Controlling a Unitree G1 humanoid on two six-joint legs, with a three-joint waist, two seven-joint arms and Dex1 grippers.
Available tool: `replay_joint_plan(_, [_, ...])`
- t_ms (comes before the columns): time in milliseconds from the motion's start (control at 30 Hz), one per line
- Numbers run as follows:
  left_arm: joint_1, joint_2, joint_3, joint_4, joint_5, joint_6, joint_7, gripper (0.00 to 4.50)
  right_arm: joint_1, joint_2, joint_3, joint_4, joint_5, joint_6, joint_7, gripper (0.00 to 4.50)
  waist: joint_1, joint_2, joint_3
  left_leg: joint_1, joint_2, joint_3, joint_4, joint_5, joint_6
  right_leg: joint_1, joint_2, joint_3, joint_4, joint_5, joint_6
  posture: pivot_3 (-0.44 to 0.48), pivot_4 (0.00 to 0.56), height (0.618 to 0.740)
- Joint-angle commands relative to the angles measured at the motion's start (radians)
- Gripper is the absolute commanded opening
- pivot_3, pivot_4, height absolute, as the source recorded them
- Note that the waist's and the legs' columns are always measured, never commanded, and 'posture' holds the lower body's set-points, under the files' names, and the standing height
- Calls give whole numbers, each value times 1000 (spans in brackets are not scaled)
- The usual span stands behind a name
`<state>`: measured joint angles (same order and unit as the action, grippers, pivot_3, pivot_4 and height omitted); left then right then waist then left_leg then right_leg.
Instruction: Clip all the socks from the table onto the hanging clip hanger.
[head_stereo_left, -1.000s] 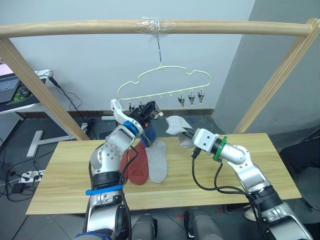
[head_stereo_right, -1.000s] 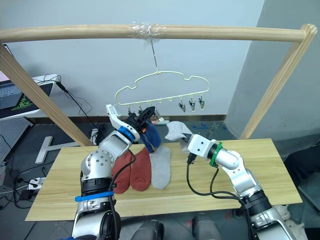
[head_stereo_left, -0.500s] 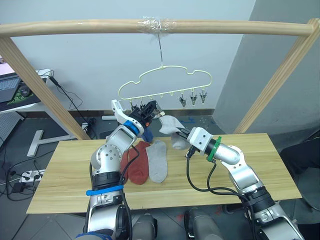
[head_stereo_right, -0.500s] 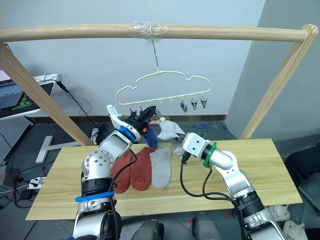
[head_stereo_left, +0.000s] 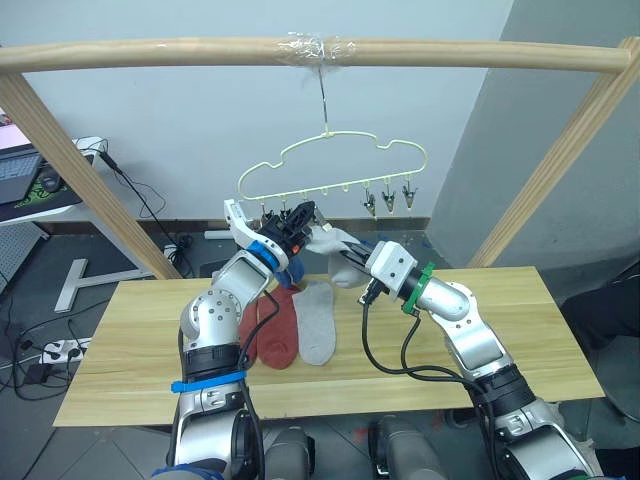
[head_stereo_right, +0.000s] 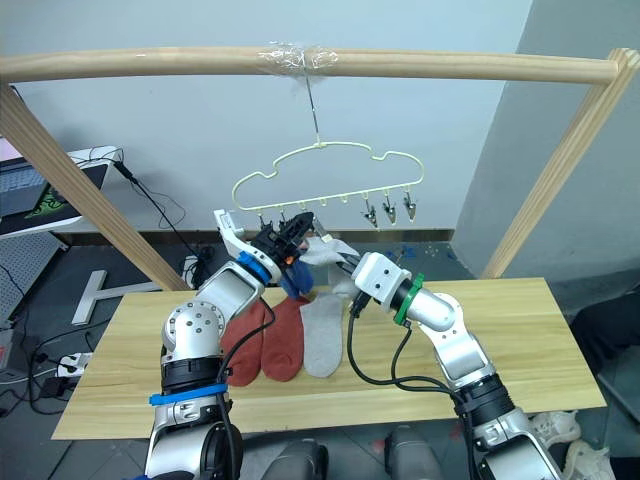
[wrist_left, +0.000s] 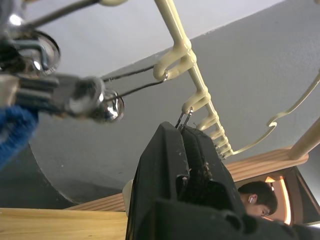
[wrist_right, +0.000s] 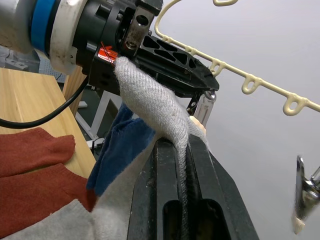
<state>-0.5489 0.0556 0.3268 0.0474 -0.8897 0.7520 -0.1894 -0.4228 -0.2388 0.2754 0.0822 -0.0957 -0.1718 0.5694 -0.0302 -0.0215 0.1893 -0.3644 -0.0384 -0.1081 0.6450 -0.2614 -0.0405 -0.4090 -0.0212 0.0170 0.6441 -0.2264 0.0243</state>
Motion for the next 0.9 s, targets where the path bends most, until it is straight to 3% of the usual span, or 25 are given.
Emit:
replay_joint_plan(33, [-1, 3, 2, -40, -21, -2, -4, 0, -3, 7, 5, -20, 7, -11, -1, 34, 0, 0, 0, 0, 0, 0, 0, 0, 0, 0, 0, 0, 0, 0, 0, -20, 165, 740])
replay_joint_plan(233, [-3, 4, 3, -51, -30, -7, -12, 0, -1, 9, 12, -19, 4, 4, 4, 34, 0, 0, 0, 0, 0, 0, 0, 0, 0, 0, 0, 0, 0, 0, 0, -18, 170, 740])
replay_joint_plan(333, [3, 9, 2, -60, -31, -9, -21, 761, -8, 11, 11, -21, 4, 11, 0, 0, 0, 0, 0, 0, 0, 0, 0, 0, 0, 0, 0, 0, 0, 0, 0, -17, 170, 740])
replay_joint_plan(600, [6, 10, 4, -63, -34, -3, -25, 3353, -10, 8, 16, -18, 1, 11, -4, 0, 0, 0, 0, 0, 0, 0, 0, 0, 0, 0, 0, 0, 0, 0, 0, -17, 171, 740])
replay_joint_plan(733, [32, 60, -15, -108, -33, 36, -56, 4461, -6, 8, 16, -9, -7, 22, -12, 0, -2, 0, 0, 0, 0, 0, 0, 0, 0, 0, 0, 0, 0, 0, 0, -17, 171, 740])
replay_joint_plan(900, [62, 121, -8, -162, -54, 76, -59, 4461, 2, 23, 11, 14, 5, 88, -18, 0, -1, 0, 0, 0, 1, 0, -1, 0, 0, -1, 0, 0, 0, 0, 0, -12, 172, 740])
